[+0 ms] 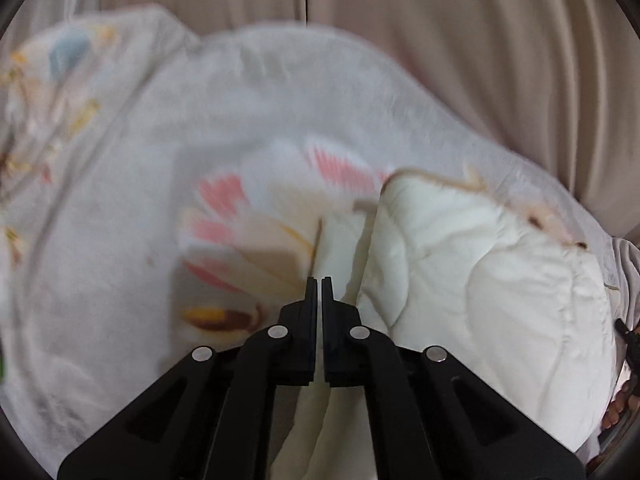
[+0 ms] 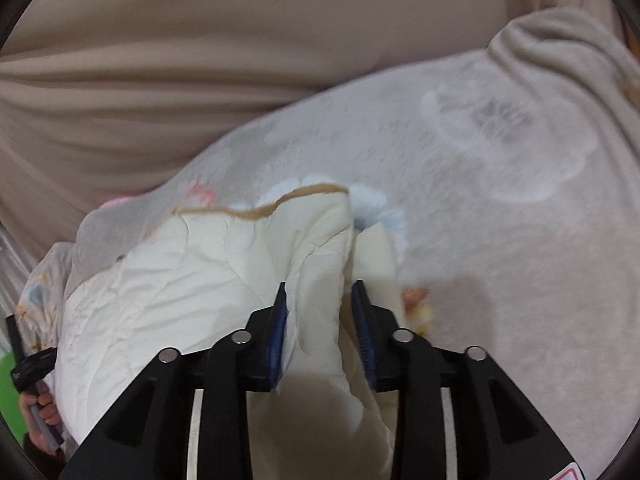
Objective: Fold large clothes
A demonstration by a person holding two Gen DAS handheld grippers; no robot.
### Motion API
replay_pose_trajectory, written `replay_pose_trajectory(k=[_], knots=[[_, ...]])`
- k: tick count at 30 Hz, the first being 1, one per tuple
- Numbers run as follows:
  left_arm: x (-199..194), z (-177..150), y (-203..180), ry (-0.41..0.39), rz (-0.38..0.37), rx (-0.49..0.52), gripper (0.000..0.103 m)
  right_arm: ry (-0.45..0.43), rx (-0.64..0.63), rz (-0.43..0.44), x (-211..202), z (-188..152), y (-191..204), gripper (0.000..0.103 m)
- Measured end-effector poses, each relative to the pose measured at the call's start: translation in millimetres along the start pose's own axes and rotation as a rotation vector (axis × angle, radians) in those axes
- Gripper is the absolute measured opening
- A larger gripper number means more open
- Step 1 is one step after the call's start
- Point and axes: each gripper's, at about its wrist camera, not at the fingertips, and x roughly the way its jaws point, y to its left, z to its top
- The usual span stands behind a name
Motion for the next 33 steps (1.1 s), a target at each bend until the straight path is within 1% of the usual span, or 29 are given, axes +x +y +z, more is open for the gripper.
replay_pose_trajectory(k=[2,3,4,5,6,7,8,9,10,11,12,13,15,17,19,20,22,24,25,27,30,33], knots=[[-28,5,-13,-0.079,0.011,0.051,0.003,-0.089,0.012,-0.016,-24,2,5,0.037],[-44,8,-28,-0.121,-0.004,0.090,0.004,-0.131,0.000,0.000,-38,3,14,0.037],[-55,9,-41,-0.143,-0.027,0.120,0.008,-0.147,-0.033,0.034,-48,5,28,0.037],[-64,11,-58,-0.158,-0.067,0.164,0.015,-0.148,-0.070,0.070,-55,4,44,0.037],[-69,8,-73,-0.160,-0.096,0.197,0.020,-0.141,-0.113,0.101,-59,0,62,0.037],[-71,3,-96,-0.154,-0.134,0.242,0.025,-0.122,-0.190,0.139,-61,-9,92,0.037],[-70,-5,-120,-0.139,-0.172,0.293,0.026,-0.101,-0.244,0.164,-61,-18,112,0.037],[-67,-11,-135,-0.126,-0.187,0.326,0.026,-0.070,-0.304,0.196,-59,-29,135,0.036],[-61,-23,-155,-0.106,-0.197,0.367,0.026,-0.026,-0.370,0.240,-53,-44,162,0.032],[-51,-35,-171,-0.078,-0.202,0.404,0.027,0.011,-0.424,0.270,-47,-57,181,0.031],[-42,-44,-181,-0.052,-0.202,0.422,0.028,0.046,-0.479,0.291,-41,-73,197,0.028],[-30,-55,-188,-0.014,-0.204,0.435,0.028,0.066,-0.517,0.299,-37,-84,206,0.027],[-11,-71,-188,0.028,-0.188,0.425,0.028,0.091,-0.583,0.275,-30,-106,212,0.027],[-3,-77,-174,0.024,-0.187,0.410,0.028,0.095,-0.601,0.246,-28,-113,202,0.027],[-5,-78,-156,0.024,-0.193,0.393,0.028,0.087,-0.576,0.195,-31,-111,177,0.026],[-8,-78,-151,0.023,-0.182,0.384,0.028,0.082,-0.545,0.176,-34,-108,159,0.026],[-12,-79,-138,0.006,-0.132,0.376,0.028,0.076,-0.465,0.137,-41,-97,124,0.025],[-15,-79,-125,0.003,-0.115,0.365,0.028,0.070,-0.390,0.103,-47,-88,92,0.021],[-16,-79,-121,0.002,-0.106,0.357,0.028,0.058,-0.352,0.066,-49,-84,75,0.021],[-20,-83,-118,-0.002,-0.095,0.351,0.028,0.050,-0.296,0.030,-54,-80,49,0.021],[-21,-85,-115,-0.008,-0.078,0.351,0.028,0.045,-0.250,0.002,-54,-76,27,0.021],[-20,-85,-114,-0.005,-0.079,0.340,0.028,0.045,-0.236,-0.007,-54,-79,25,0.021]])
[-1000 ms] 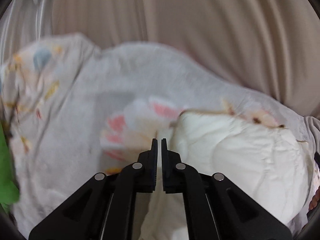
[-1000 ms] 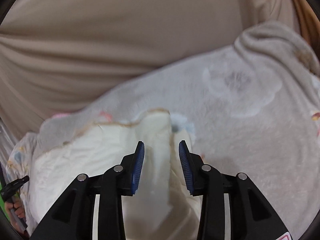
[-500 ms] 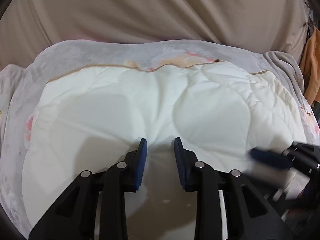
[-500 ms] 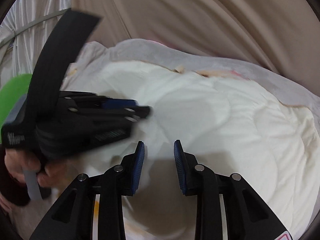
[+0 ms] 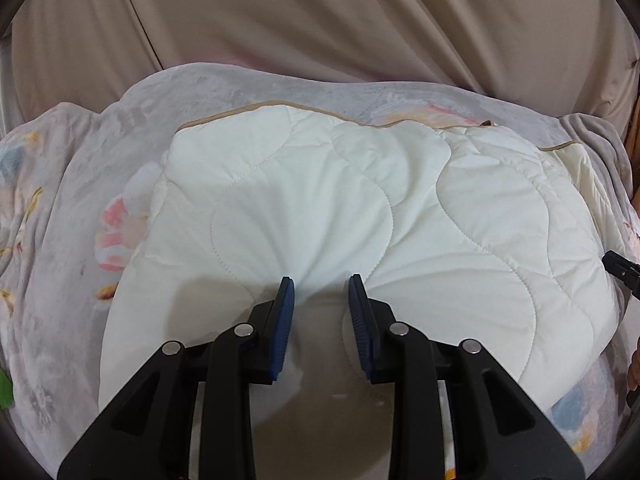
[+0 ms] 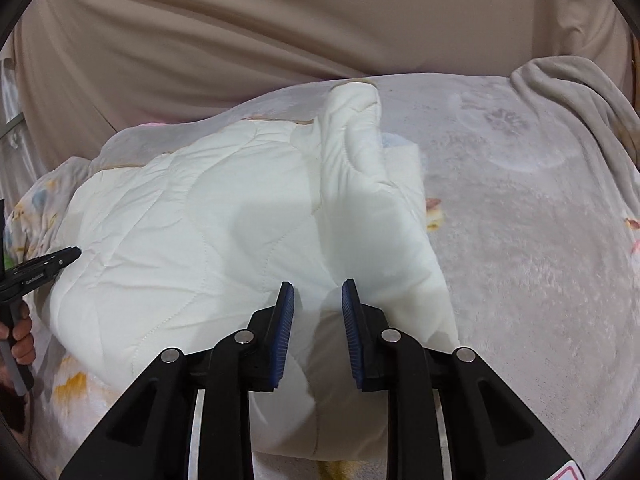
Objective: Fold large clothes
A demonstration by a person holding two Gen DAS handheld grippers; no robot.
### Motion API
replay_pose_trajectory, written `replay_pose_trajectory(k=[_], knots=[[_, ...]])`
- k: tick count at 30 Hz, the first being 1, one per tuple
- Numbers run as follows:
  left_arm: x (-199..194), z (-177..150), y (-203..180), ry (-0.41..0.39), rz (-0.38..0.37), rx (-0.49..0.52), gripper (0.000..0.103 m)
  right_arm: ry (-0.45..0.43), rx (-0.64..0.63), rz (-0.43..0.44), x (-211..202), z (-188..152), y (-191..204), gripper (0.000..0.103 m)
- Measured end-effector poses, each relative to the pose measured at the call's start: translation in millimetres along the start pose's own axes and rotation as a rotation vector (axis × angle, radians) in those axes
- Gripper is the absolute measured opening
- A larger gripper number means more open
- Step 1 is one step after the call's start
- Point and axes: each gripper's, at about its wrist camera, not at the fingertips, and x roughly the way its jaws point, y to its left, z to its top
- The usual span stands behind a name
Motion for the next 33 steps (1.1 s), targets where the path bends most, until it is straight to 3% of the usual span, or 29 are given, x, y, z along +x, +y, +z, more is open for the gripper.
replay_pose_trajectory(k=[3,5,6,7,8,10,13,15,16,18,19,21,24,28,32,33], knots=[[-3,0,3,0.002,-0.001,-0.014,0.028,-0.001,0.011,0.001,2,4,6,0.024],[-9,4,10,0.000,-0.014,-0.040,0.028,-0.013,0.038,0.007,-5,9,9,0.031],[-12,9,16,-0.006,-0.017,-0.063,0.030,-0.023,0.048,0.006,-9,13,9,0.041],[-15,17,25,-0.021,-0.018,-0.097,0.040,-0.052,0.061,0.000,-15,20,9,0.052],[-18,25,33,-0.039,-0.008,-0.125,0.051,-0.078,0.072,0.000,-18,27,8,0.056],[-19,45,51,-0.080,0.016,-0.192,0.063,-0.126,0.100,0.005,-21,48,5,0.062],[1,74,77,-0.068,0.037,-0.277,0.071,-0.131,0.142,0.034,-4,84,-1,0.073],[25,87,92,-0.025,0.050,-0.330,0.071,-0.092,0.179,0.060,23,107,-6,0.074],[35,90,96,-0.007,0.053,-0.335,0.070,-0.073,0.199,0.050,35,113,-9,0.074],[54,91,100,0.030,0.058,-0.330,0.050,-0.035,0.241,0.009,63,124,-14,0.073],[63,90,100,0.056,0.067,-0.329,0.033,-0.009,0.250,0.007,76,127,-15,0.050],[70,86,103,0.054,0.083,-0.347,0.029,0.035,0.259,0.020,94,128,-16,0.016],[81,78,103,0.052,0.133,-0.335,0.030,-0.015,0.254,0.004,96,126,-13,0.016],[93,69,95,0.050,0.172,-0.307,0.032,0.037,0.249,-0.020,125,109,-18,0.021],[93,68,91,0.044,0.206,-0.292,0.037,0.045,0.253,-0.041,118,114,-16,0.023],[93,68,93,0.043,0.200,-0.302,0.038,0.014,0.271,-0.054,106,116,-16,0.028]])
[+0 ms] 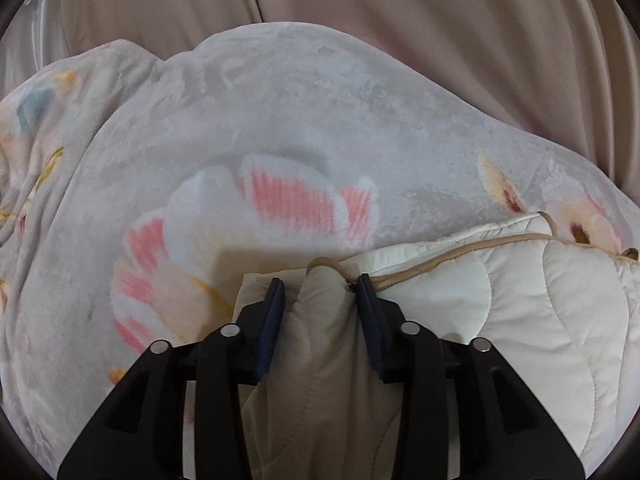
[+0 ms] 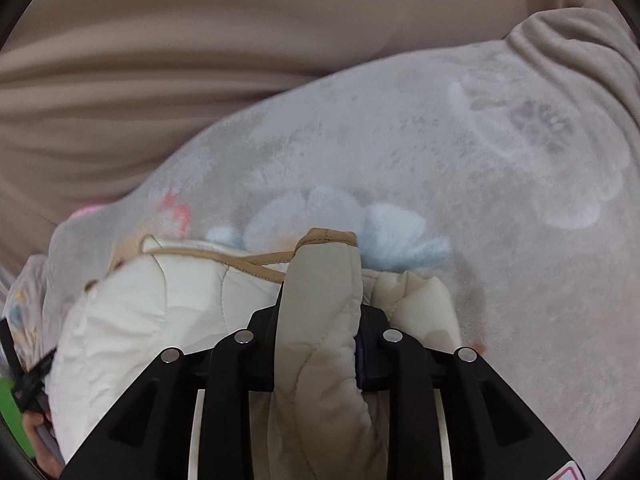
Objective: Fold large clothes
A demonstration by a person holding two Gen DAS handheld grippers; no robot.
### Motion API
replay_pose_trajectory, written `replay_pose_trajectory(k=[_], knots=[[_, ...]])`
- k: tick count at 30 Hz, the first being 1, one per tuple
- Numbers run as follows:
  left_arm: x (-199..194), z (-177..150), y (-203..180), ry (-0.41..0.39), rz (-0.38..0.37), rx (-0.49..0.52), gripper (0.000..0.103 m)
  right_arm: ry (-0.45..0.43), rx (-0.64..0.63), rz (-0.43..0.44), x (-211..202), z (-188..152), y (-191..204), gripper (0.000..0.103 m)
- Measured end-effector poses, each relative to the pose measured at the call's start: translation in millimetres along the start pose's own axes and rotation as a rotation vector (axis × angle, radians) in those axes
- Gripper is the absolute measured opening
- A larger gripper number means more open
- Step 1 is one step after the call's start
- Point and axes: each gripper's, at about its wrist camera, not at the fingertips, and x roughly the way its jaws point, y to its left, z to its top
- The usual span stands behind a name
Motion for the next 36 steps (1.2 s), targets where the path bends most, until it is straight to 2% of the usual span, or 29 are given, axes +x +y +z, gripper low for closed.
replay_pose_trajectory(k=[1,3,6,9,10,13,15,19,22,24,25,26,29,31,35,36], knots=[[1,0,3,0.001,-0.008,-0.014,0.041,-0.048,0.021,-0.004,-15,0,1,0.032],[2,0,6,0.000,-0.021,-0.028,0.042,-0.132,0.017,-0.011,-43,-2,11,0.032],[1,-2,4,-0.014,-0.007,-0.019,0.043,-0.179,-0.082,0.037,-67,-6,47,0.032],[0,-3,5,-0.017,-0.009,-0.021,0.043,-0.112,-0.240,0.136,-57,-21,103,0.032],[0,-3,6,-0.017,-0.017,-0.027,0.043,-0.074,-0.287,0.167,-46,-28,123,0.027],[1,-4,12,-0.014,-0.048,-0.050,0.044,-0.018,-0.384,0.170,-14,-45,164,0.026],[1,-4,14,-0.015,-0.061,-0.059,0.044,0.055,-0.407,0.177,13,-55,179,0.026],[0,-5,20,-0.021,-0.099,-0.091,0.047,0.150,-0.432,0.155,54,-74,181,0.023],[-7,-9,31,-0.029,-0.160,-0.148,0.050,0.166,-0.437,0.153,61,-80,182,0.023],[-24,-14,44,-0.021,-0.214,-0.189,0.059,0.163,-0.446,0.148,62,-83,180,0.023],[-32,-18,48,-0.024,-0.225,-0.201,0.070,0.159,-0.449,0.145,62,-84,180,0.023],[-41,-23,54,-0.023,-0.243,-0.206,0.074,0.156,-0.452,0.142,61,-85,180,0.023],[-62,-44,70,0.015,-0.293,-0.199,0.080,0.150,-0.455,0.141,62,-85,179,0.023],[-69,-64,83,0.063,-0.322,-0.232,0.086,0.148,-0.452,0.147,62,-85,178,0.023],[-64,-94,91,0.161,-0.418,-0.302,0.087,0.145,-0.448,0.149,62,-85,178,0.023],[-66,-98,90,0.142,-0.410,-0.298,0.087,0.145,-0.447,0.151,62,-85,178,0.024]])
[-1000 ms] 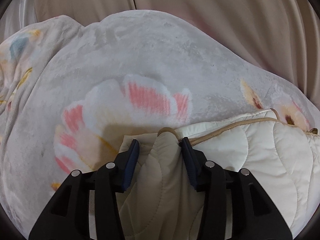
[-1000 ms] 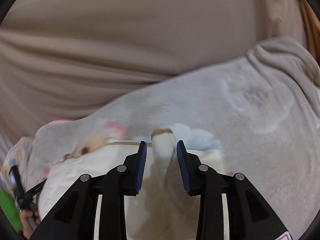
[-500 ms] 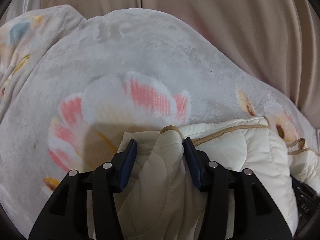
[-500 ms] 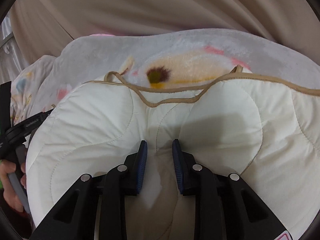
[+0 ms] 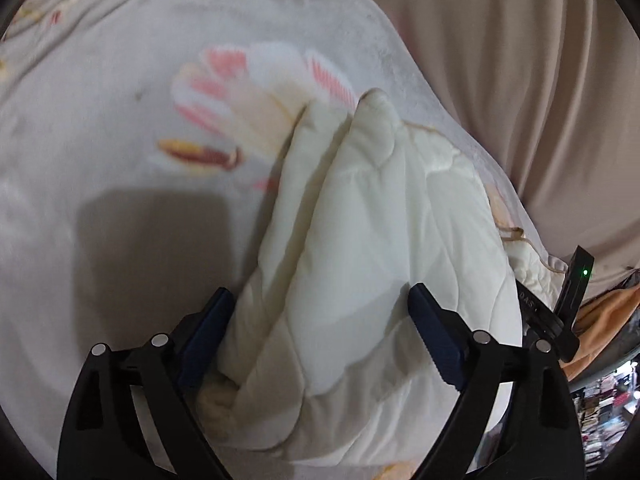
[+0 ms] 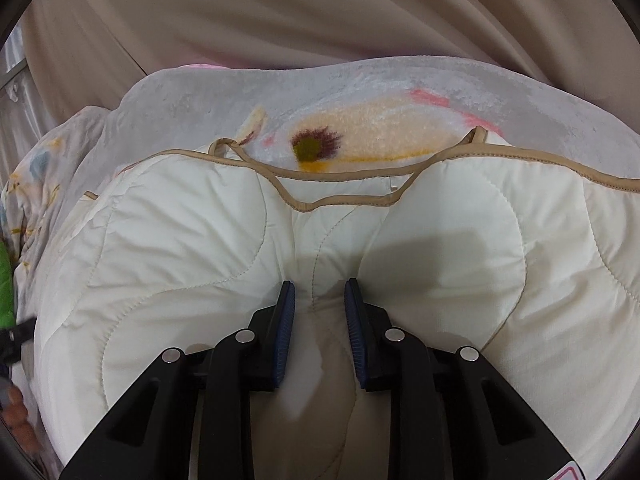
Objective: Fold large clothes
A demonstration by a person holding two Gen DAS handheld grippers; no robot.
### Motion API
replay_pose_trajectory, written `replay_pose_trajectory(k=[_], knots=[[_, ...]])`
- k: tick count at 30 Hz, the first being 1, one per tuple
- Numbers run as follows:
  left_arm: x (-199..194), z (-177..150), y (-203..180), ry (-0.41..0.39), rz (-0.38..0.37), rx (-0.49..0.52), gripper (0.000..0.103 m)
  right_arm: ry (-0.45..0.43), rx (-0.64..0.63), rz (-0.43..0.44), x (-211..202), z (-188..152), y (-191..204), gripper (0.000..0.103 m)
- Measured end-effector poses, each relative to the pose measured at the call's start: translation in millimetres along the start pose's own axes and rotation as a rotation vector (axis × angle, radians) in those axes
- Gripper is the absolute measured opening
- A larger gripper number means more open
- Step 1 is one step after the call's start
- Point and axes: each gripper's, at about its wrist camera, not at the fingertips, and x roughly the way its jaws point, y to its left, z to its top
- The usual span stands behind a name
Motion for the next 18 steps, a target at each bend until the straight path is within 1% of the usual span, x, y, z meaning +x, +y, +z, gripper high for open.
replay_pose_trajectory(k=[2,3,5,6,7,8,9,10,12,13,15,18], knots=[[2,-3,-7,-0.020,0.032,0.034,0.086,-0.002,0.004,0.005,0,0,-1,0.024],[2,-3,-10,-0.024,0.041,0.039,0.083,-0.004,0.006,0.008,0,0,-1,0.024],[0,-1,-18,-0.022,0.020,0.053,0.052,-0.012,0.010,0.017,-1,0,-2,0.024],[-4,1,-23,-0.025,0.018,0.059,0.044,-0.019,0.015,0.022,-3,0,-2,0.024],[-8,4,-26,-0.030,0.016,0.061,0.029,-0.029,0.023,0.028,-7,1,-3,0.024],[-14,6,-28,-0.033,0.005,0.063,0.022,-0.045,0.033,0.026,-15,1,-4,0.024],[-18,7,-29,-0.035,-0.005,0.068,0.020,-0.068,0.045,0.035,-28,0,-5,0.028],[-25,9,-31,-0.038,-0.024,0.072,0.018,-0.082,0.054,0.063,-39,-1,-4,0.029],[-37,8,-35,-0.051,-0.053,0.084,0.016,-0.087,0.044,0.139,-68,-10,0,0.027],[-46,7,-40,-0.063,-0.066,0.097,0.015,-0.085,0.028,0.153,-78,-15,1,0.027],[-60,4,-50,-0.092,-0.089,0.124,0.015,-0.064,-0.005,0.166,-96,-32,3,0.027],[-82,-2,-77,-0.150,-0.128,0.181,0.014,0.009,-0.011,0.188,-93,-53,1,0.026]])
